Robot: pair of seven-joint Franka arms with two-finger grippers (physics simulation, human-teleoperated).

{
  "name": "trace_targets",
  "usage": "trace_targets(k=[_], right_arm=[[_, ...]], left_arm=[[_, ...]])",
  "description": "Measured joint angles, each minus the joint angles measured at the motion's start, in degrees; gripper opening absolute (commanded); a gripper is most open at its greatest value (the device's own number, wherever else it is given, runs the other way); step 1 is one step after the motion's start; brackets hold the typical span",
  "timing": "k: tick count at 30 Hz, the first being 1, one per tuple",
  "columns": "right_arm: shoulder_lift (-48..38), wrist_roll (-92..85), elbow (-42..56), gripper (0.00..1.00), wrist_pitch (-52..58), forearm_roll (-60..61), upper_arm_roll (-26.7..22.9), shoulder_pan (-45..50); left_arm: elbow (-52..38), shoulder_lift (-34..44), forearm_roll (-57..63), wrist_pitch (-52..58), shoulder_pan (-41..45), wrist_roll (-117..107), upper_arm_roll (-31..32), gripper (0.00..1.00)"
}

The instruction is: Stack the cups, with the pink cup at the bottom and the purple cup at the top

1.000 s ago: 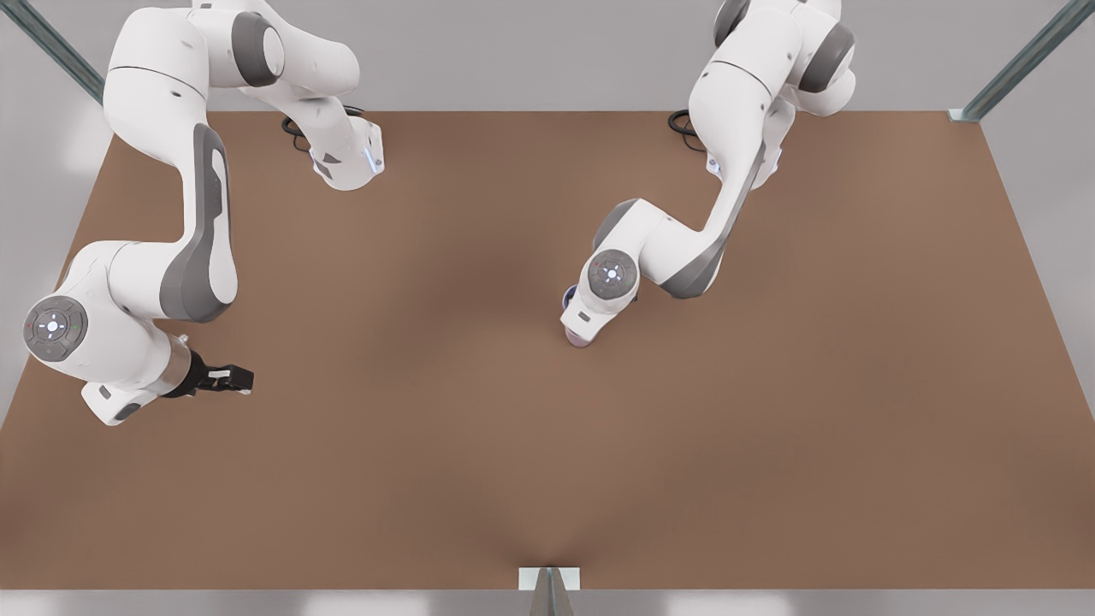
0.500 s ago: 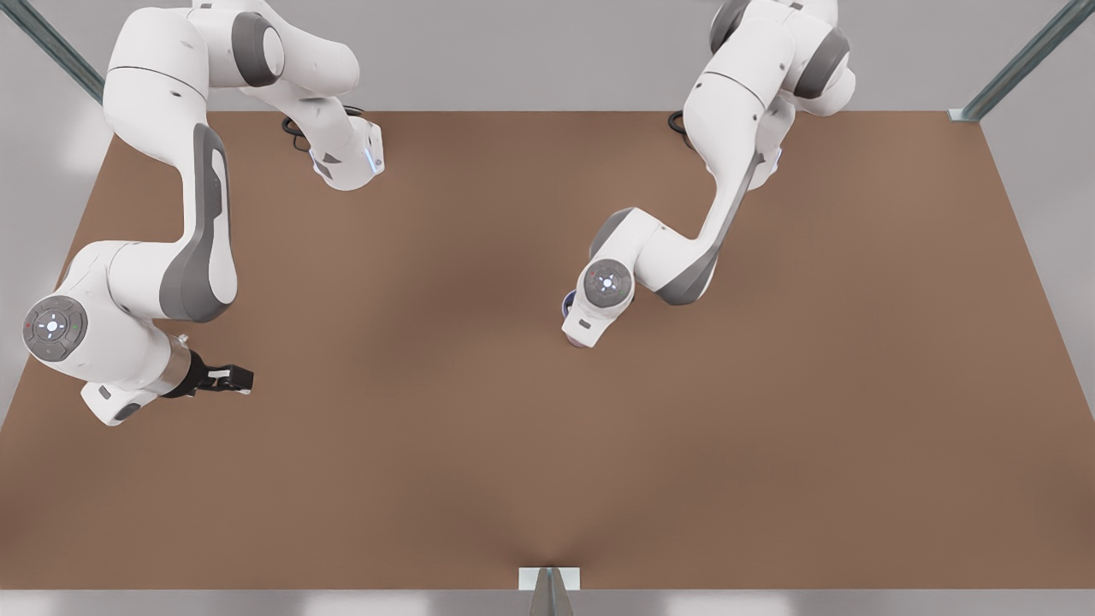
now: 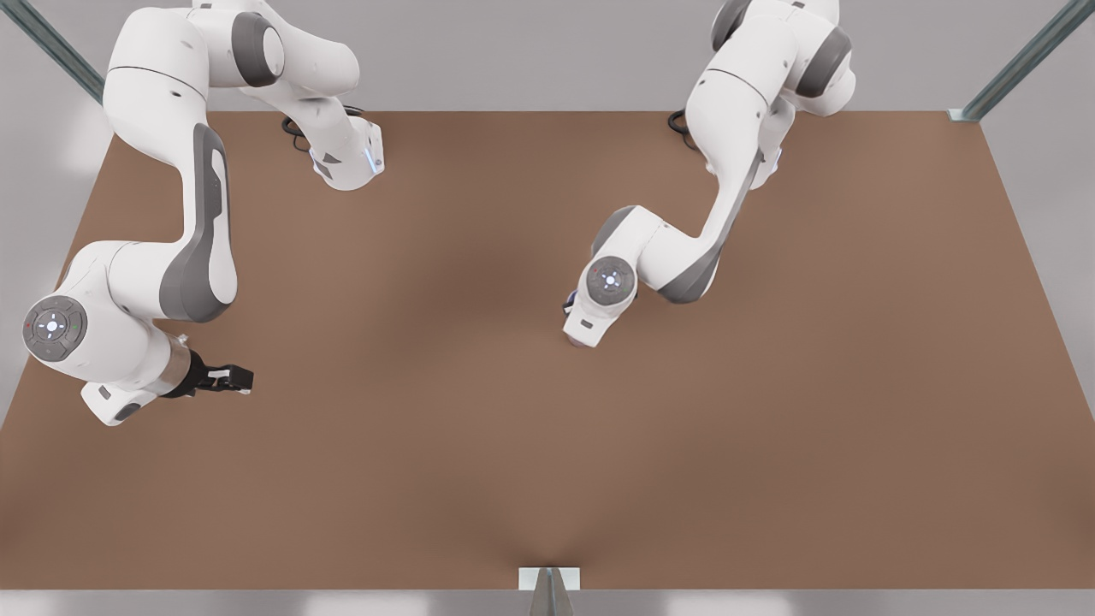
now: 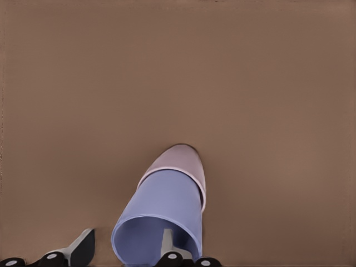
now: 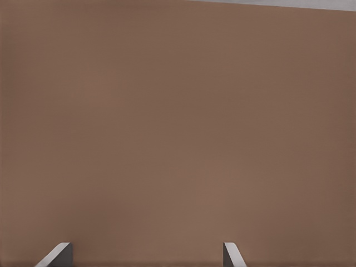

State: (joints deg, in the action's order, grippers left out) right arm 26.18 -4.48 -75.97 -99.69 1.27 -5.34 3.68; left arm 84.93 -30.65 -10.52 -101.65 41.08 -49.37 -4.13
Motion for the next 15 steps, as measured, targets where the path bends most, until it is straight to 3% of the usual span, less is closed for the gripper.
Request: trace_targets(k=[4, 9, 15], right_arm=[[0.0, 0.0, 0.0, 1.0, 0.0, 0.0, 0.0, 0.0], [-0.1, 0.0, 0.0, 1.0, 0.0, 0.0, 0.0, 0.0], [0.0, -0.1, 0.0, 1.0, 0.0, 0.0, 0.0, 0.0]], left_arm=[[-8.5, 3.1, 0.1, 6.4, -4.3, 0.0, -0.7, 1.0], [-14.1, 6.0, 2.4, 15.9, -11.2, 6.6, -11.0, 1.0], [-1.4, 17.1, 6.0, 15.8, -21.0, 20.9, -11.8, 1.0]])
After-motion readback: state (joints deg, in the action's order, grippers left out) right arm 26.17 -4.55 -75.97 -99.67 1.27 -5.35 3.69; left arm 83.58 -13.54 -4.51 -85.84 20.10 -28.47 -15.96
